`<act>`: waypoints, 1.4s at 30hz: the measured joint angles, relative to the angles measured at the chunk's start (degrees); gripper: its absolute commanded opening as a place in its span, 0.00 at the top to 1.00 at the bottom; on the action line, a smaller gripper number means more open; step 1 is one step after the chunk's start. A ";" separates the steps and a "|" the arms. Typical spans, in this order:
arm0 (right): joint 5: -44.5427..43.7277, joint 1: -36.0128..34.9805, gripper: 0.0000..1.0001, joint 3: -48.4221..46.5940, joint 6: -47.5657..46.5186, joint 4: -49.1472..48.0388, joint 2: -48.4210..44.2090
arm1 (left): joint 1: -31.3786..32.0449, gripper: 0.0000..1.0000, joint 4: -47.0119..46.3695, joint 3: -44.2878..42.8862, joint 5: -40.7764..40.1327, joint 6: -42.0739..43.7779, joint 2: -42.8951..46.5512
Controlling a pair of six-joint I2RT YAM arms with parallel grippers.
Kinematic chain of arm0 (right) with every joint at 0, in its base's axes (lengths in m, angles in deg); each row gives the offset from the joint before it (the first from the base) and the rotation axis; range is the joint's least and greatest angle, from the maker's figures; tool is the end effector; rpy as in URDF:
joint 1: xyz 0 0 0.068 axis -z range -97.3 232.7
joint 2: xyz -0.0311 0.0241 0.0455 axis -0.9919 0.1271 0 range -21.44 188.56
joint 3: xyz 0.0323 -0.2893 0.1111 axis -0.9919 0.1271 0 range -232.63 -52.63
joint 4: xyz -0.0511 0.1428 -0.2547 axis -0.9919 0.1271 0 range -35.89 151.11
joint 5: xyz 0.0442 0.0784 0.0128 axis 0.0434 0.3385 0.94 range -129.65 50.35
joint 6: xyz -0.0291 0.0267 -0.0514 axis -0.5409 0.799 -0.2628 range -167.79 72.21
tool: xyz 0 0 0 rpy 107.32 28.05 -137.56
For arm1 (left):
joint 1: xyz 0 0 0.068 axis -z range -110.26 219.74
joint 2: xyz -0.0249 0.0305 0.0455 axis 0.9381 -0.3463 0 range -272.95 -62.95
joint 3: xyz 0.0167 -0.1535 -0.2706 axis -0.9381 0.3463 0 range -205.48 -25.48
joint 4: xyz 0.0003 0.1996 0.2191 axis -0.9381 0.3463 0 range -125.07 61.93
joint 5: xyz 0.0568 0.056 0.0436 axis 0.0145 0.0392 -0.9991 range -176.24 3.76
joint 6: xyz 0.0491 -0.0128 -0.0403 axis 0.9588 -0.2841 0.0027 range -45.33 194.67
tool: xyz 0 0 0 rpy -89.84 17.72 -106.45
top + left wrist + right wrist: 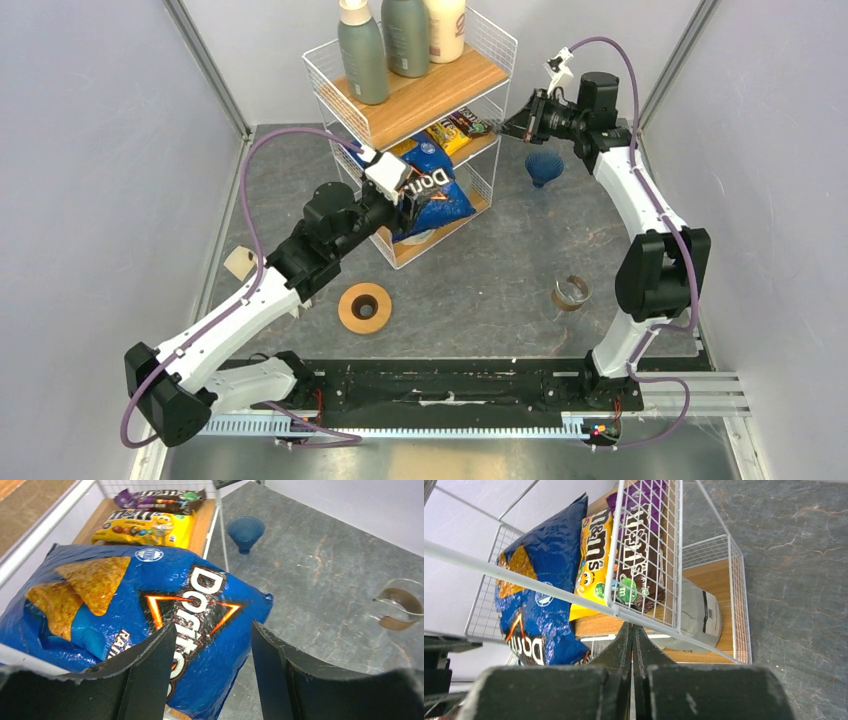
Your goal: Place the coffee filter in the dripper
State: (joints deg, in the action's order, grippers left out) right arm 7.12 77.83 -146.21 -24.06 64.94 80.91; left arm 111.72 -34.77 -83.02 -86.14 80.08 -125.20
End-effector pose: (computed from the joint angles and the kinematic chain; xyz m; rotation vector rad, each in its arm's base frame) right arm 0.4704 0.0771 0.3902 -0.2562 1.9372 1.1088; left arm 0.2145 -0.1931 0.4082 0.6767 1.5388 -0.4846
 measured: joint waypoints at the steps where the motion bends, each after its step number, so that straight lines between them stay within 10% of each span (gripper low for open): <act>1: 0.15 -0.24 0.99 0.00 -0.24 0.15 0.00 | -0.85 0.36 0.00 0.00 0.04 0.00 -0.02; 42: -0.15 -6.69 1.00 -8.07 -3.56 2.10 10.05 | -32.11 0.47 -4.48 0.92 28.30 -0.22 -8.81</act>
State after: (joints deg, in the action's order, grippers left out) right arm 6.96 71.14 -154.28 -27.62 67.04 90.96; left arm 79.61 -39.25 -82.10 -57.84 79.86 -134.01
